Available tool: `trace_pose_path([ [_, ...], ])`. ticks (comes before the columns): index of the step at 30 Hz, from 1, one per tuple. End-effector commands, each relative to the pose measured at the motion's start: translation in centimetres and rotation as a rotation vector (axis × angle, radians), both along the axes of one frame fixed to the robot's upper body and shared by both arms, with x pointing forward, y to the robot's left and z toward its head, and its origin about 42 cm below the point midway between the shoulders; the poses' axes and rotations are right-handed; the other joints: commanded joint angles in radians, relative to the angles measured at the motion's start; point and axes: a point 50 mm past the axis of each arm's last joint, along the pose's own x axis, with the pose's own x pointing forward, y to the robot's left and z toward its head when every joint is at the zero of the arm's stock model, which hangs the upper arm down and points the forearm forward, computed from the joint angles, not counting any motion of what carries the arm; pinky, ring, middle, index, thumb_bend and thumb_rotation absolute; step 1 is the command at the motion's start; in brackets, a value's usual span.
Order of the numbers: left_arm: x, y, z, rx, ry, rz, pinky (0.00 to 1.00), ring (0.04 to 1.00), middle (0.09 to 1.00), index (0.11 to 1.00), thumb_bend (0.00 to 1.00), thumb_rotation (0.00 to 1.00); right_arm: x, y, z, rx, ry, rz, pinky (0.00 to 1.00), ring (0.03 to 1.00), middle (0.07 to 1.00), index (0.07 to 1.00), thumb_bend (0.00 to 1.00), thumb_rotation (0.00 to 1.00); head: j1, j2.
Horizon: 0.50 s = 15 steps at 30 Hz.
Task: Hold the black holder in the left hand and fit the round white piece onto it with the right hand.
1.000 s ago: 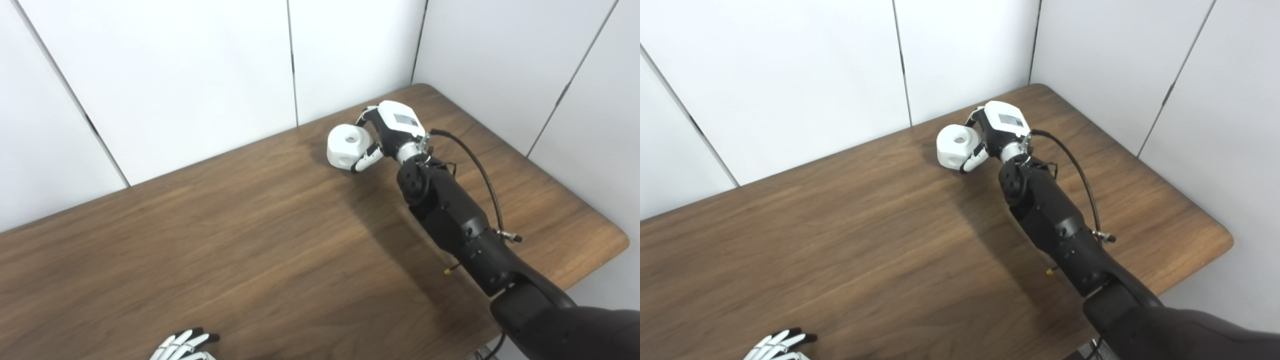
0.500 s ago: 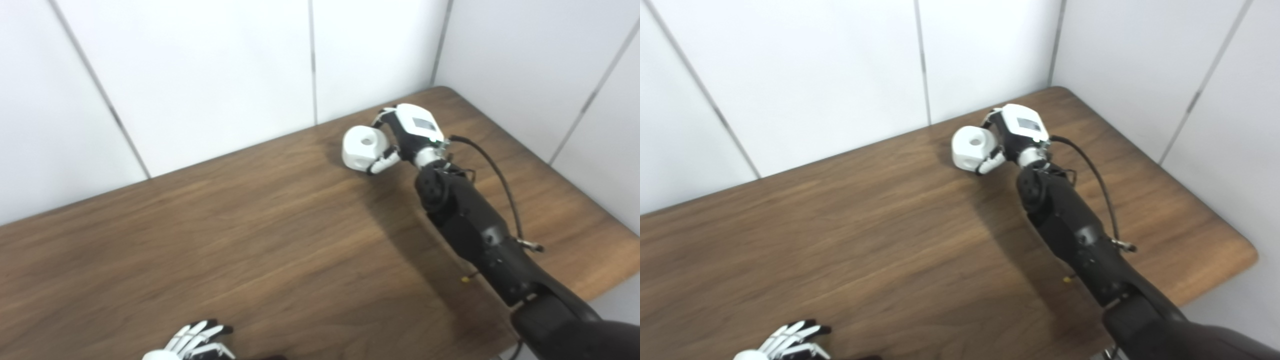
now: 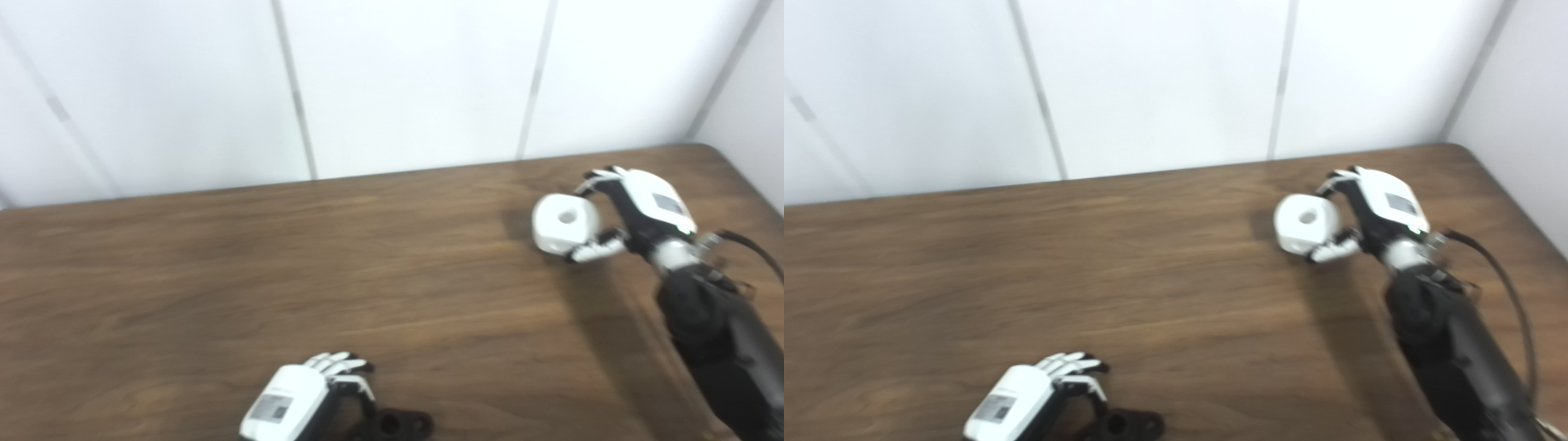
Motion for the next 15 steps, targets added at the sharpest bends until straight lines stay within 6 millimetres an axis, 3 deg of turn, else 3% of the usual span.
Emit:
trace_pose_path([
  [1, -1.2, -0.5, -2.2, 0.065, 0.146, -0.027, 0.87, 0.887, 0.829, 0.488, 0.52, 0.05, -0.4, 0.4, 3.3, -0.034, -0.092, 0.068, 0.86, 0.939, 0.854, 0.488, 0.52, 0.14, 0.001, 0.006],
  [9, -0.9, -0.9, -2.3, 0.060, 0.140, -0.026, 0.88, 0.893, 0.832, 0.488, 0.52, 0.05, -3.4, 3.4, 4.2, -0.014, -0.051, 0.162, 0.86, 0.919, 0.838, 0.487, 0.52, 0.14, 0.010, 0.055],
  [15, -0.5, -0.8, -2.2, 0.058, 0.135, -0.027, 0.88, 0.898, 0.835, 0.488, 0.52, 0.05, -6.0, 5.0, 4.0, 0.050, -0.021, 0.179, 0.78, 0.898, 0.831, 0.486, 0.52, 0.14, 0.007, 0.099],
])
